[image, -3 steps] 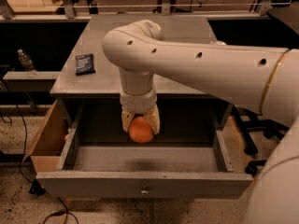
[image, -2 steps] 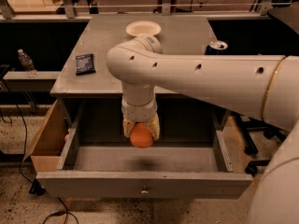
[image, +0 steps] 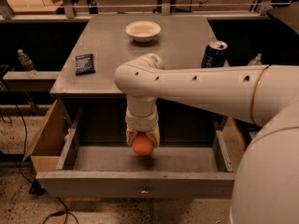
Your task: Place orange into top drawer
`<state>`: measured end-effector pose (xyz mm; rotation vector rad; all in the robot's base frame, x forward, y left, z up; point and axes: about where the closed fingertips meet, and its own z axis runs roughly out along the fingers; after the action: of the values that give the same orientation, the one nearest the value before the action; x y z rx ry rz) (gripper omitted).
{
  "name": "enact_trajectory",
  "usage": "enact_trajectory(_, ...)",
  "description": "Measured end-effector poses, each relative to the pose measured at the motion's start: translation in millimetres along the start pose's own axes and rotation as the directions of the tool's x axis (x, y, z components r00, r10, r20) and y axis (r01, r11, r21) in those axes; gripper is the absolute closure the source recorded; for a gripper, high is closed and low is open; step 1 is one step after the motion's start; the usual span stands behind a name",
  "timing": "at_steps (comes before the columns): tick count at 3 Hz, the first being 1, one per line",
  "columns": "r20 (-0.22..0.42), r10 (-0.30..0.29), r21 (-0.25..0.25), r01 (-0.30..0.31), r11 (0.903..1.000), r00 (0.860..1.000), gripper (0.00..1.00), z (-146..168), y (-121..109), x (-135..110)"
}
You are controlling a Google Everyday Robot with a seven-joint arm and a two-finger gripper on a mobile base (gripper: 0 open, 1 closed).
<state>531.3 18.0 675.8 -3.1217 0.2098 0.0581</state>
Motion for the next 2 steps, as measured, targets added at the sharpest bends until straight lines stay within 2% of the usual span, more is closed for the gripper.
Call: enact_trajectory(2, 0.031, -0.001, 0.026, 0.0, 0.9997, 1.0, 1.0, 26.2, 2.5, -1.4)
